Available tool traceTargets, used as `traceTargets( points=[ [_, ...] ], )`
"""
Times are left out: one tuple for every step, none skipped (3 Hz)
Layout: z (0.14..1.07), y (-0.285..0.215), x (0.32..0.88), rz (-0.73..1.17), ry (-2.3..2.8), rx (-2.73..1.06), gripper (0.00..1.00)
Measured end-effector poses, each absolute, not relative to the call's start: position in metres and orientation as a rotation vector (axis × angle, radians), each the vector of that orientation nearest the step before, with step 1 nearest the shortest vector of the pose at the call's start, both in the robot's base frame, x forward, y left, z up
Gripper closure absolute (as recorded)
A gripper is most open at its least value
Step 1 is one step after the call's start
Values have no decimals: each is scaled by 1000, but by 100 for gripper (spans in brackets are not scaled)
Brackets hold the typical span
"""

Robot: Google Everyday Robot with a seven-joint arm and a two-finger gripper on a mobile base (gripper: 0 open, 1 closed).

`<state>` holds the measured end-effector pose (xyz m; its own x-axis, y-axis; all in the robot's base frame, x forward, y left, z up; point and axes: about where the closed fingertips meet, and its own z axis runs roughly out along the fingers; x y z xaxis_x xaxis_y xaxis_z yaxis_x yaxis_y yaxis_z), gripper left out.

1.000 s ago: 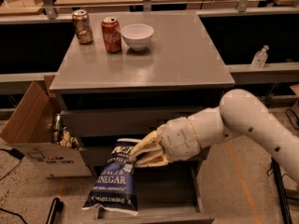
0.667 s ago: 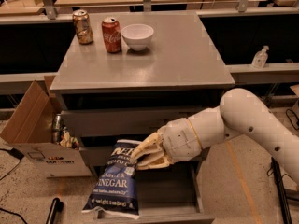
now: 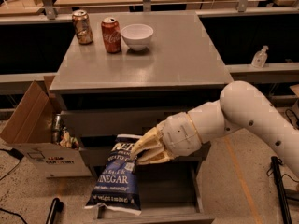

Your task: Pick blue chip bag from bottom drawer and place on counter

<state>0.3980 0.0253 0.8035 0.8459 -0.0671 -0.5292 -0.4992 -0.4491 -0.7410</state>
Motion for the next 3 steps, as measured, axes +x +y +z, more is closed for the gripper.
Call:
traceTargets(
  points=[
    [828, 26, 416, 440, 303, -2066, 100],
    [868, 25, 447, 332, 187, -2107, 100],
    [907, 24, 476, 248, 129, -2088, 100]
  ],
)
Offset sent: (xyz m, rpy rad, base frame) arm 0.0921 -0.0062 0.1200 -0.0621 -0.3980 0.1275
